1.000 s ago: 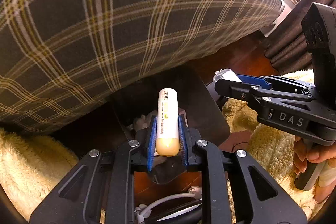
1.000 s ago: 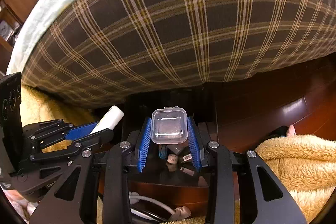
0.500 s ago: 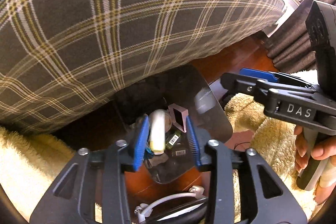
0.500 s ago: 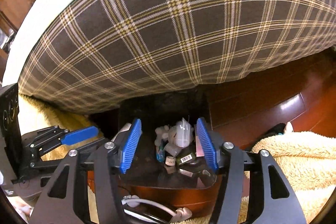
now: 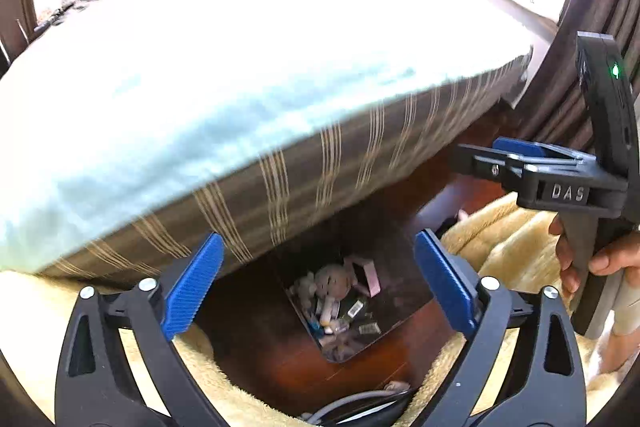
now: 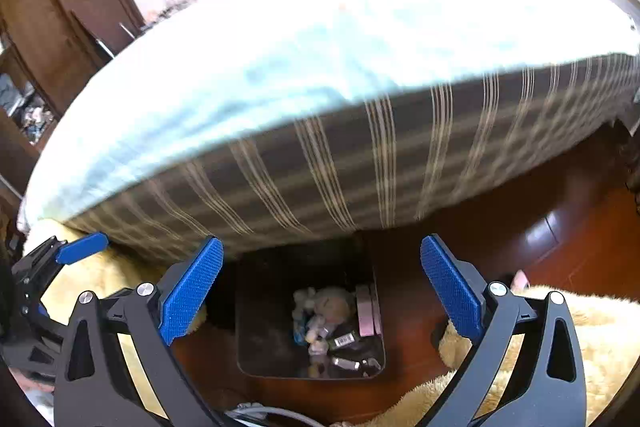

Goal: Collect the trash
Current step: 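Lower the tube and clear box into the bin and open both tools, then grasp the yellow bottle with the left tool while the right tool grasps the white yarn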

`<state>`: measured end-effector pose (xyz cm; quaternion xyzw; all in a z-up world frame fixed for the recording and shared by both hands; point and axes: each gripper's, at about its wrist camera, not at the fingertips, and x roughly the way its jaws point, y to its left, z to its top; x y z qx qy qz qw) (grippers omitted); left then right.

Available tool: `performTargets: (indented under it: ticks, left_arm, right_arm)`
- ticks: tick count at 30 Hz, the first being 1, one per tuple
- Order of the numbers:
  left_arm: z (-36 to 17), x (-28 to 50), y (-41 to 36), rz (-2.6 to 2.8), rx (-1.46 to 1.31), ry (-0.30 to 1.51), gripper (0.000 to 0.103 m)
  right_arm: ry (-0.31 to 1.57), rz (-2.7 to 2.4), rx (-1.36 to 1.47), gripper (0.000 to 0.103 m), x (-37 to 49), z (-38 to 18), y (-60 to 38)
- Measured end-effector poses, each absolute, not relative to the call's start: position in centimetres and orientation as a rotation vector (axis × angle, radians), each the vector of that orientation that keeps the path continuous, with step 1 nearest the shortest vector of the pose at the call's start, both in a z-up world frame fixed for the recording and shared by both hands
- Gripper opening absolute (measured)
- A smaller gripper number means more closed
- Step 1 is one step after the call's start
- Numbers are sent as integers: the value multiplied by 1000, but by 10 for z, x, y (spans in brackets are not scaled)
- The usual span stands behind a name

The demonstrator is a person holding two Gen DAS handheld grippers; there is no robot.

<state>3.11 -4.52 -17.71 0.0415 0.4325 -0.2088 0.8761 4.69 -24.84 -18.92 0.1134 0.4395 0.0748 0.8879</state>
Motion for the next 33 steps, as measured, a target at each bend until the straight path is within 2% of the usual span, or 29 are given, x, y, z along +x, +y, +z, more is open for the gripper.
performTargets:
  ticks: [7, 14, 25, 33]
  left_arm:
    - [-135, 38, -29, -422, 58, 825, 95]
    - [-119, 67, -12, -355, 59, 797, 95]
    - [-107, 154, 6, -276, 50, 772, 95]
    - [-105, 243, -12, -234, 65, 755, 95]
  right_arm:
    - [842, 205, 180, 99, 56, -149, -238]
    - [780, 177, 123, 100, 92, -118, -236]
    - [773, 125, 148, 99, 191, -108, -228]
    - [761, 93, 207, 99, 259, -110, -219]
